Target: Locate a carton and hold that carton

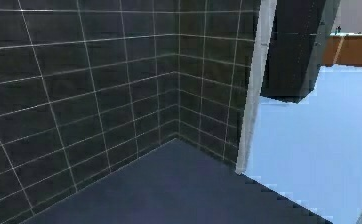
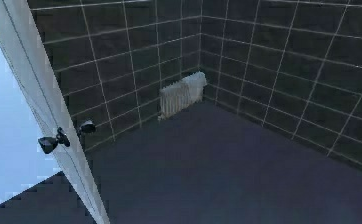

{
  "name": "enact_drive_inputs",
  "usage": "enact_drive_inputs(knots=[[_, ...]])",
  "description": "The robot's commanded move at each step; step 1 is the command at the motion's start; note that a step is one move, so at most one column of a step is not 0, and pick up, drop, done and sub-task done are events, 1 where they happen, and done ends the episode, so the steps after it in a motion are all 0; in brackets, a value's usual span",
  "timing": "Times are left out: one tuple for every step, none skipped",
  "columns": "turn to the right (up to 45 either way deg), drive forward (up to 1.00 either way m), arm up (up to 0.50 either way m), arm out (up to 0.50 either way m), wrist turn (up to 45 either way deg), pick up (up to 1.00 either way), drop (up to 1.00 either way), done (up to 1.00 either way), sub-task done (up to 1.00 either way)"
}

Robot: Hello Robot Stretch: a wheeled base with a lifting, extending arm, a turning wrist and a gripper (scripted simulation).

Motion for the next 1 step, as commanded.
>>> enact_drive_inputs(knots=[[0.0, 0.45, 0.00, 0.00, 0.0, 0.00, 0.00, 0.00, 0.00]])
